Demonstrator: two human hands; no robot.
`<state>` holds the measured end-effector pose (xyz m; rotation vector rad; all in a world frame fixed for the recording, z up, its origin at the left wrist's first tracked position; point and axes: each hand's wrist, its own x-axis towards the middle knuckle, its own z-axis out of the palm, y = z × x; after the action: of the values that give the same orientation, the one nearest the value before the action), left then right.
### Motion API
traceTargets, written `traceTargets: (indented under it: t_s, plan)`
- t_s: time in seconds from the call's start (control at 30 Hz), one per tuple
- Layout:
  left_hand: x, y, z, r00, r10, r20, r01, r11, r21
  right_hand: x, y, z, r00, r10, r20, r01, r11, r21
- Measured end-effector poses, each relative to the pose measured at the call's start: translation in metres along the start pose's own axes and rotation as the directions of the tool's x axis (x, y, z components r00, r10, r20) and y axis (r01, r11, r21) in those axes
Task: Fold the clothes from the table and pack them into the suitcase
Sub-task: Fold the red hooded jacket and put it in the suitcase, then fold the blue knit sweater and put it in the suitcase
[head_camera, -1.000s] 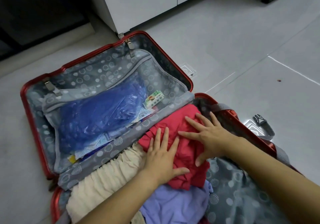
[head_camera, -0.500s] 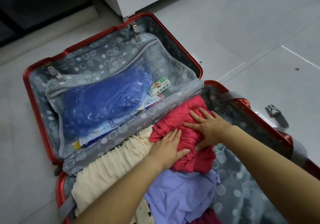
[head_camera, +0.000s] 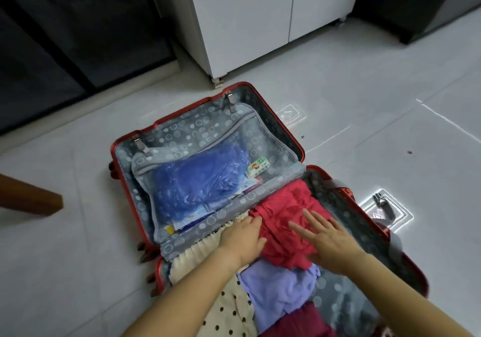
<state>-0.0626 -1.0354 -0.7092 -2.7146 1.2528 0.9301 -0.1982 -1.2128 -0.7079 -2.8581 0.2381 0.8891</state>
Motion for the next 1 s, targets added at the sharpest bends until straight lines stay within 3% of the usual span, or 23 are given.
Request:
traceTargets:
  t_s: [0.17, 0.37, 0.57, 0.73, 0.83, 0.9, 1.0]
  plan:
    - [-0.103, -0.006, -0.120, 0.993, -0.105, -0.054, 0.099, 0.990, -0.102, -0.081, -0.044, -0.138, 0.994, -0.092, -0.063, 0.092, 0.996, 0.005]
    - [-0.257, 0.001, -0.269, 0.938, -0.296, -0.184, 0.205, 0.896, -0.394, -0.173, -0.119, -0.302, 0.908, -0.277, -0.314, 0.311, 0.948, 0.064]
    - [-0.429, -0.014, -0.388, 0.782, -0.485, -0.391, 0.234, 0.811, -0.537, -0.251, -0.219, -0.449, 0.816, -0.502, -0.289, 0.508, 0.859, -0.057]
    - [-0.554, -0.047, -0.412, 0.641, -0.605, -0.472, 0.240, 0.742, -0.625, -0.307, -0.316, -0.518, 0.732, -0.639, -0.238, 0.604, 0.769, -0.208]
    - [-0.617, -0.073, -0.404, 0.585, -0.652, -0.482, 0.246, 0.709, -0.661, -0.330, -0.375, -0.525, 0.654, -0.712, -0.256, 0.659, 0.702, -0.268]
    - [-0.657, -0.093, -0.395, 0.559, -0.682, -0.471, 0.269, 0.687, -0.675, -0.341, -0.416, -0.519, 0.646, -0.729, -0.226, 0.674, 0.684, -0.280]
    - [-0.716, -0.133, -0.379, 0.502, -0.735, -0.456, 0.318, 0.648, -0.693, -0.359, -0.486, -0.516, 0.538, -0.798, -0.271, 0.702, 0.602, -0.381]
